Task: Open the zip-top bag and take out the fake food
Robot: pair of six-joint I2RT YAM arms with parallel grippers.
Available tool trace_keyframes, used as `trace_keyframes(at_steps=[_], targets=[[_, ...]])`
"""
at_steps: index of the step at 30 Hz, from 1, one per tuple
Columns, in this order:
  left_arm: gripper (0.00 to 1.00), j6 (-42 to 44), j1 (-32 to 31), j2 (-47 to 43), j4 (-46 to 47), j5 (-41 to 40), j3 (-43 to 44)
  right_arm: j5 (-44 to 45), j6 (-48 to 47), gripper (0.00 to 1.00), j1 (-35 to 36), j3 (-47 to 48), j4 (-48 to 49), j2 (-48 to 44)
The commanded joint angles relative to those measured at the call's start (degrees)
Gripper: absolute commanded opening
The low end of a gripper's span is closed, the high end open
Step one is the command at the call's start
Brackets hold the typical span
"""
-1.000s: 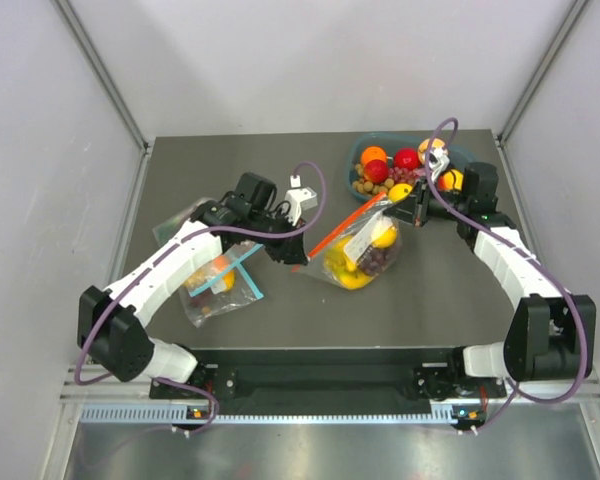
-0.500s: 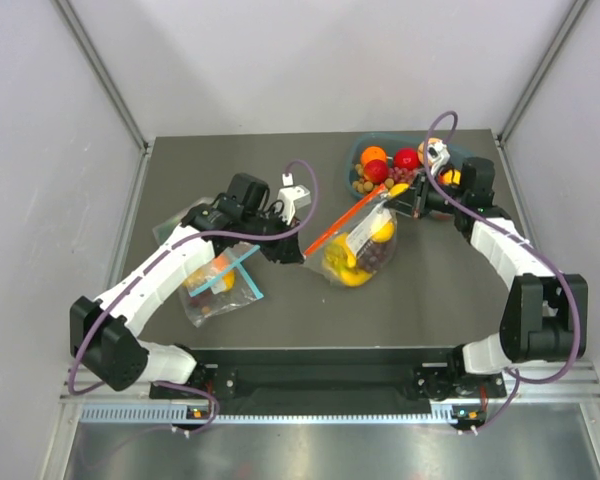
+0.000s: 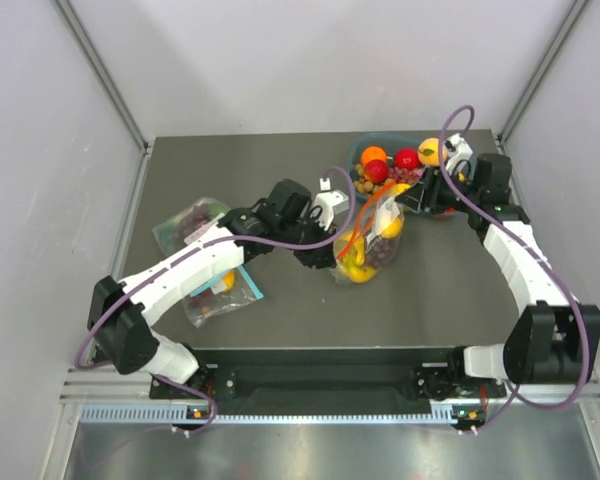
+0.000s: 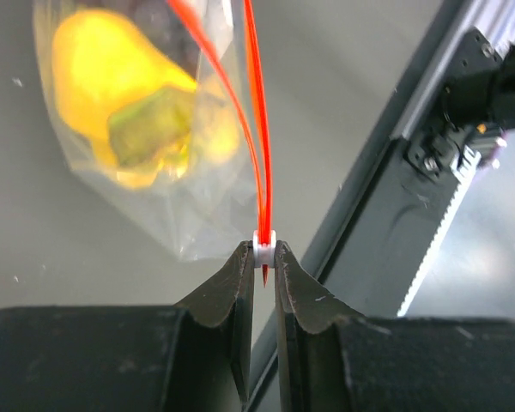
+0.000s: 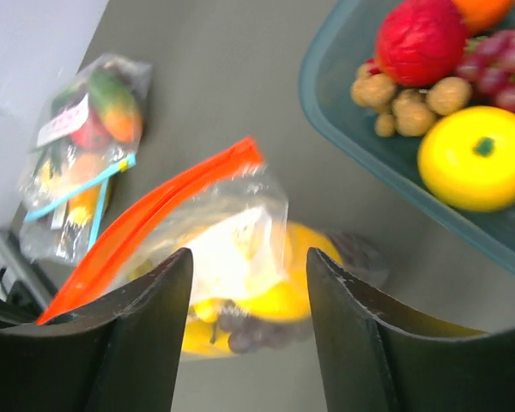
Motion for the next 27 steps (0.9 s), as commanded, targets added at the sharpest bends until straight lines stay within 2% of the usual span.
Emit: trace_keyframes(at_steps=[1,3,7,14,20,27], targets=[[0.00,-2.3,-2.5,2.6,5.5,-6.7,4.5,9.5,1.1,0.56,-0.1,2.4,-7.0,-8.7],[0.00,-2.3,-4.3,3.6,5.4,-8.4,5.8,14.6,3.6,0.58,0.1,2.0,-9.6,-11.3],[0.00,-2.6,-6.9,6.1,4.6,-11.5,8.9,20.5,6.2,0.59,6.4,3.3,-14.8,-15.3],[0.00,-3.2,-8.4,5.7,4.7,-13.3,8.9,31.5,9.2,0.57,15.4,6.9,-21.6,-11.3],[0.00,-3.3,-8.9,4.4,4.1,-14.6,8.6,35.9,11.8,0.53,18.3,5.3,-22.1,-10.0],[0.00,-2.4,-10.0,3.8,4.1,-14.0,7.5,33.8,13.2,0.47,18.9,2.2,-18.2,-8.5]])
